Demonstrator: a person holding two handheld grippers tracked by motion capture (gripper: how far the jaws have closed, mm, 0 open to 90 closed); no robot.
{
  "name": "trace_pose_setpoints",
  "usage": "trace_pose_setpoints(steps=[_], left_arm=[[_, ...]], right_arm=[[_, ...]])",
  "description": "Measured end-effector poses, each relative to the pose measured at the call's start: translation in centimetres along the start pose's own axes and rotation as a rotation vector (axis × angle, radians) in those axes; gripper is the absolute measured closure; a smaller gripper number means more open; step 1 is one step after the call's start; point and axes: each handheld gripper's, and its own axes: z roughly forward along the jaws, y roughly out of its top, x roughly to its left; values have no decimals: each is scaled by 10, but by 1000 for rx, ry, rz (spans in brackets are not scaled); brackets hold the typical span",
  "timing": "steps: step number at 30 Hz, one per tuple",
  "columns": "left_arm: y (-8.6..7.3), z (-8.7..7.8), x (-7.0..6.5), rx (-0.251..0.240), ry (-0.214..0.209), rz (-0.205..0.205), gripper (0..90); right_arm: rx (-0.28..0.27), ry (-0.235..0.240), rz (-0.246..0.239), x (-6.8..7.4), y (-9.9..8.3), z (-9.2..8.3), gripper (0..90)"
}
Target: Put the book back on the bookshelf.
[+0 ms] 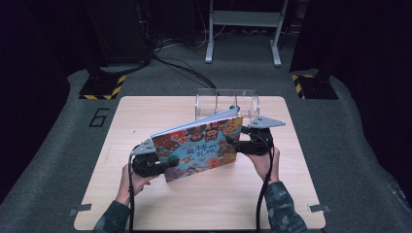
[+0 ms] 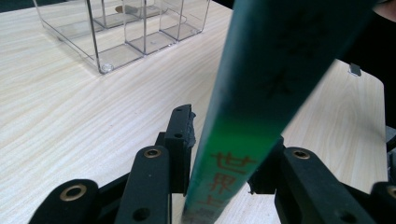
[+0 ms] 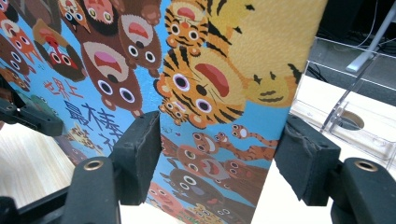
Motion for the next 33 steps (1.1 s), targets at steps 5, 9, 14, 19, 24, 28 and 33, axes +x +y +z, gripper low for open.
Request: trace_pose_setpoints(steps=[5,9,14,19,24,28,33], left_arm=[[1,0,2,24,0,-21,631],[3,-2,1,52,34,-22,633],[2,-3,-8,38,77,38,659],[-5,-3,-16,-6,115,80,687],[-10,-3,-26,-25,141,96,705],[-11,-6,-22,-37,86,41,714],[-6,0,-22,-69,46,21,598]], right_arm=[[1,2,-6,0,1,0,341],[-3,2,-7,1,1,1,341],[8,-14,-7,1,3,4,340],[25,-19,-3,-1,7,9,340],[44,-2,3,-6,13,18,325],[37,12,3,-10,14,19,353],[18,25,-4,-10,9,15,353]])
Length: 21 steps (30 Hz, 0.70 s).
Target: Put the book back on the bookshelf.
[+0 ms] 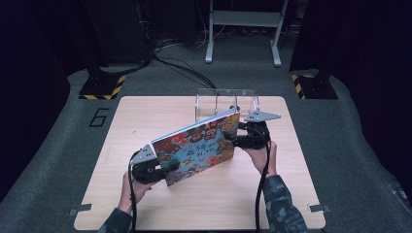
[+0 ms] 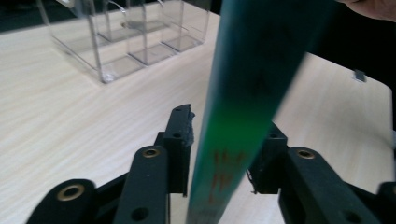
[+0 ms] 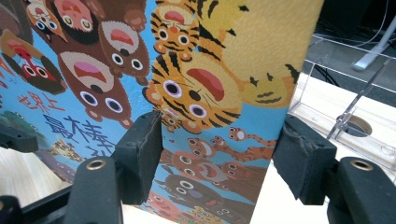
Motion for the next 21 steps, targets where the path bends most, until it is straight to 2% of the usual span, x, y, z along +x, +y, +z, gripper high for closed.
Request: trace_pose_setpoints(steps=[2,3,4,6,8,9,10,11,12,13,14,15,16,19,20,21], left_arm=[[2,-1,1,4,3,-4,582],[2,-1,1,-7,21,-19,550],[3,-2,2,8,5,-15,555],[4,-2,4,15,50,3,517],[5,-2,7,28,8,-28,495],[6,-2,7,20,6,-36,471],[8,-3,7,22,37,-19,474],[9,-4,7,22,41,-11,475],[11,-4,7,17,23,-27,482],[15,-6,5,19,52,-8,504],[16,-6,4,2,60,-2,524],[20,-7,3,-8,33,-10,521],[24,-9,1,-14,27,-27,523],[33,-12,3,-34,-4,-43,528],[36,-13,4,-41,-28,-35,521],[39,-14,4,-43,-47,-37,466]], right_arm=[[0,-2,-1,1,-1,-1,351],[-1,-3,-2,1,-1,-2,351],[-2,-3,-1,1,-2,-2,350],[-4,-1,4,2,-2,-2,348],[-6,1,7,2,-2,-3,344],[-9,1,9,3,-3,-3,343],[-10,-1,6,3,-3,-3,341],[-10,-1,5,3,-3,-3,340],[-11,-1,6,4,-3,-4,339],[-15,0,6,4,-3,-4,338],[-17,1,5,4,-4,-4,338],[-17,2,5,4,-4,-4,338],[-18,3,-4,4,-3,-4,337],[-16,3,-2,4,-3,-4,327],[-16,0,-2,5,-3,-3,324],[-16,-1,-1,5,-3,-3,319]])
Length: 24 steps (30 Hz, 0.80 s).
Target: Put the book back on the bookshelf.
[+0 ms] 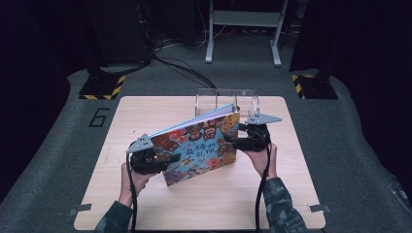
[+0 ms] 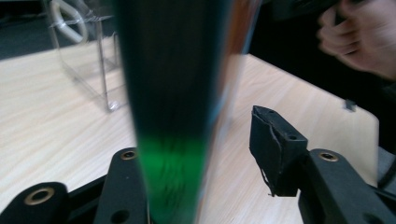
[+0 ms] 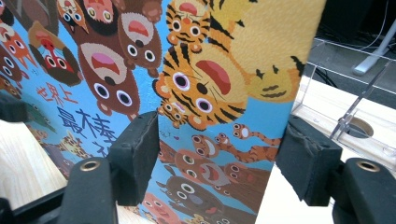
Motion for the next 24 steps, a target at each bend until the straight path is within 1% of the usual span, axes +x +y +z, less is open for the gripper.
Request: trace_pose_setpoints(steps=[1,2,3,4,5,6,7,8,10,11,12,13,14,15,16,17,19,20,21,22,24], left_arm=[[4,0,-2,15,-14,-2,437],[8,1,-3,33,-18,23,417],[10,0,-4,18,-12,22,447],[12,0,-5,12,-2,28,521],[16,-1,-6,20,8,46,563],[19,-1,-10,25,30,57,597],[22,0,-12,23,48,89,629],[26,0,-15,17,57,114,654],[30,-1,-15,-6,51,122,677],[31,-2,-14,-10,41,116,686],[31,-2,-12,-6,26,114,704],[31,-2,-12,-4,19,124,719],[31,-2,-13,-2,25,141,734],[32,-2,-13,16,26,151,746],[33,-2,-14,19,35,156,757],[33,-3,-14,29,29,155,765],[35,-3,-13,41,6,152,782],[35,-2,-14,44,13,159,786],[36,-2,-15,53,11,160,787],[36,-2,-15,57,8,174,792],[37,-2,-18,69,8,157,794]], right_arm=[[-2,1,0,0,0,0,314],[-2,1,1,0,0,0,307],[1,-1,2,0,0,1,301],[5,-7,1,1,0,2,300],[8,-10,4,1,0,2,300],[9,-12,-3,1,0,2,305],[8,-7,-4,1,0,2,313],[11,-3,2,2,0,2,315],[21,-6,-3,3,0,4,301],[21,-9,-6,3,0,4,300],[21,-7,-4,3,-1,4,298],[17,-5,-2,3,-1,4,296],[21,-5,0,2,-1,4,288],[21,-8,4,1,-2,3,272],[18,-10,11,0,-5,2,262],[16,-17,13,-1,-8,0,252],[18,-46,29,-7,-19,-7,245],[20,-58,48,-11,-27,-10,237],[23,-79,66,-15,-35,-14,230],[35,-100,83,-20,-45,-18,223],[66,-153,108,-27,-64,-24,205]])
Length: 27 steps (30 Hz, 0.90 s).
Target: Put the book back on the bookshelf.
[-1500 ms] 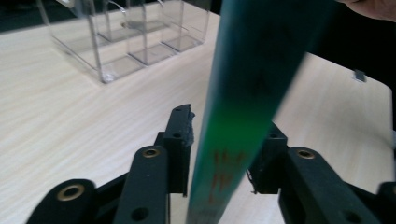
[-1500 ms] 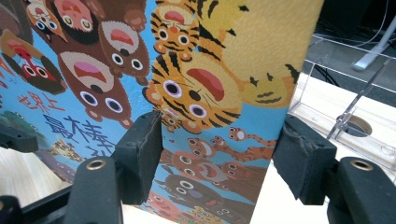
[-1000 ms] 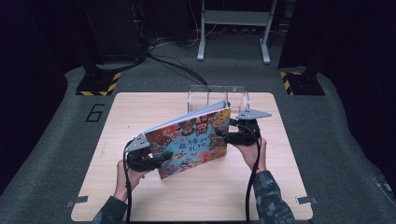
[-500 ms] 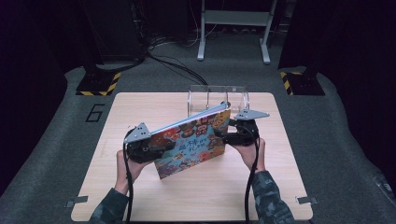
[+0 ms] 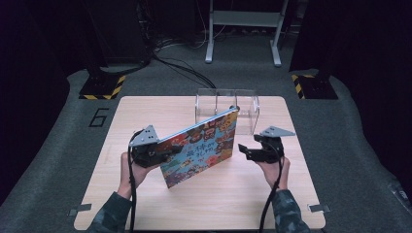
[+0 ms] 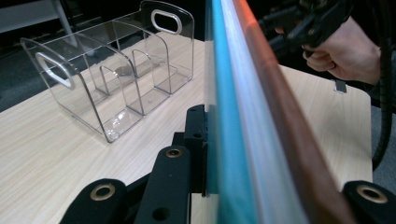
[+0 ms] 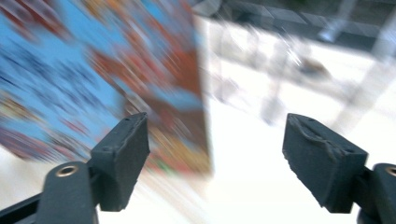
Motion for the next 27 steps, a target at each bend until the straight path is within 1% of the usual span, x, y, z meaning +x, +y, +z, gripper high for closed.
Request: trace_pose_setpoints(steps=[1,2,3,4,5,6,7,8,10,11,12,13,14,15,16,17,18,19,20,21,22,23,24,25,27], left_arm=[[0,1,0,-3,-2,-5,796],[1,0,0,3,3,0,795],[1,1,0,2,4,-14,795],[1,1,-1,5,9,-25,795],[1,1,0,2,14,-20,796],[1,1,1,4,11,-26,797],[0,1,1,-12,17,-39,797],[-1,2,2,-19,14,-43,798],[-1,2,2,-22,22,-38,798],[-1,2,2,-21,19,-35,799],[-1,2,2,-21,21,-36,799],[0,2,2,-8,20,-39,799],[1,2,2,1,14,-38,800],[2,1,1,7,15,-28,801],[2,1,0,9,14,-34,802],[2,1,0,14,12,-34,803],[3,2,-1,15,11,-31,803],[3,1,-1,17,11,-22,804],[4,1,-1,20,15,-13,805],[4,2,-1,18,16,-17,805],[5,2,-1,19,15,-24,805],[5,2,0,19,15,-28,805],[5,2,1,17,13,-35,805],[6,2,3,21,13,-45,805],[6,3,5,16,9,-55,805]], right_arm=[[26,-41,17,-8,-14,-3,204],[37,-66,33,-12,-22,-4,197],[52,-94,49,-17,-32,-6,187],[80,-131,43,-23,-42,-8,177],[104,-174,48,-30,-55,-10,174],[119,-198,59,-34,-64,-11,171],[128,-216,67,-37,-71,-12,165],[128,-242,76,-41,-80,-13,167],[148,-282,66,-45,-91,-14,148],[146,-290,61,-47,-96,-15,148],[137,-304,71,-49,-100,-14,143],[150,-314,80,-50,-102,-14,139],[149,-319,81,-52,-104,-14,139],[154,-326,87,-54,-107,-13,139],[166,-328,84,-56,-109,-13,138],[175,-338,94,-56,-109,-12,138],[179,-332,86,-57,-111,-12,138],[177,-332,98,-58,-113,-10,137],[192,-334,100,-58,-115,-9,136],[193,-318,109,-61,-117,-9,131],[187,-315,111,-62,-118,-10,136],[183,-324,111,-62,-118,-11,138],[174,-316,113,-62,-118,-10,138],[186,-318,122,-62,-118,-9,132],[181,-312,122,-63,-119,-9,139]])
